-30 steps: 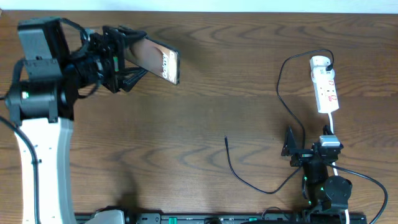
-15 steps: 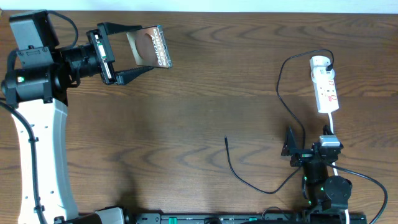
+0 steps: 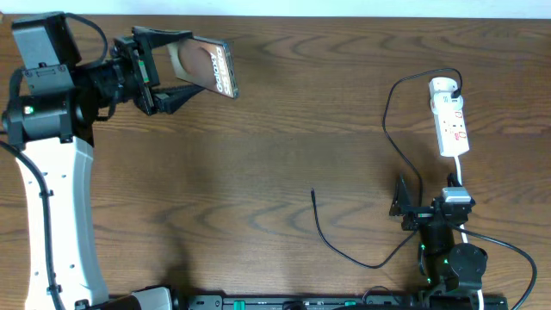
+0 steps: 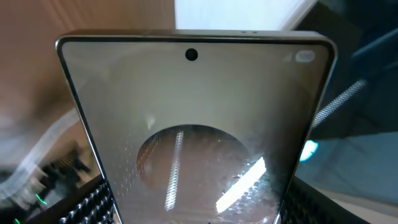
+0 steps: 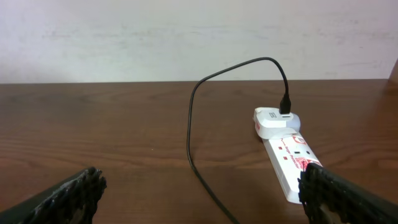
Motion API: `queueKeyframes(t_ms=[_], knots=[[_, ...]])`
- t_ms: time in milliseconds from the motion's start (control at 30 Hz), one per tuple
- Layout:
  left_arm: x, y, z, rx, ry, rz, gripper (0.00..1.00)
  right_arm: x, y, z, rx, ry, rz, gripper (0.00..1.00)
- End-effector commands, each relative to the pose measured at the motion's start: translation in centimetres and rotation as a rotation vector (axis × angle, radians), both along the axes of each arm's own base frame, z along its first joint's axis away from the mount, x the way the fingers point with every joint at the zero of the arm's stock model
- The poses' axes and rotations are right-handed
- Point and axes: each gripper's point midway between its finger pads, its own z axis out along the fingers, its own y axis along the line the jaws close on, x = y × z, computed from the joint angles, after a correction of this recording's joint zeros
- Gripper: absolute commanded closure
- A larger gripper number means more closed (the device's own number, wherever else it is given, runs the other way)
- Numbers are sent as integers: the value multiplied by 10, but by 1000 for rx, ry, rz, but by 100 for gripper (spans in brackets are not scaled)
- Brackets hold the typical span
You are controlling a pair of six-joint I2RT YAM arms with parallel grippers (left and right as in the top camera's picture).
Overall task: Plug charger to phone and switch on socket
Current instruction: 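Raise the phone with the left gripper and tilt it upright, then swing the right gripper toward the phone held by the left gripper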
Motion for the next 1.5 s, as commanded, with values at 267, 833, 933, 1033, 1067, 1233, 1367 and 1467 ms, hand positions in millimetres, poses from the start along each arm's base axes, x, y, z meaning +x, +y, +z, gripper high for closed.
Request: queueKeyframes(t_ms=[267,833,933,1033,1067,1233,1367,1467], knots=[[-19,76,-97,798,83,109,93,0,2,0,2,0,5,1],[-44,86,-174,998,324,20,93,-13,14,103,-47,-228,74,1],[-42,86,-184,997,351,1,93,-9,14,129,-44,-182,76,1],[-41,86,-187,996,362,-5,93,9,14,151,-25,-60,79,1],[-42,86,-188,994,361,-6,93,16,14,155,-11,-15,83,1],[-41,84,-187,983,356,-9,93,59,39,174,44,256,240,1],[-41,84,-187,984,356,-9,93,88,75,173,178,562,458,1],[-41,84,-187,984,356,-9,92,102,98,165,314,758,597,1]])
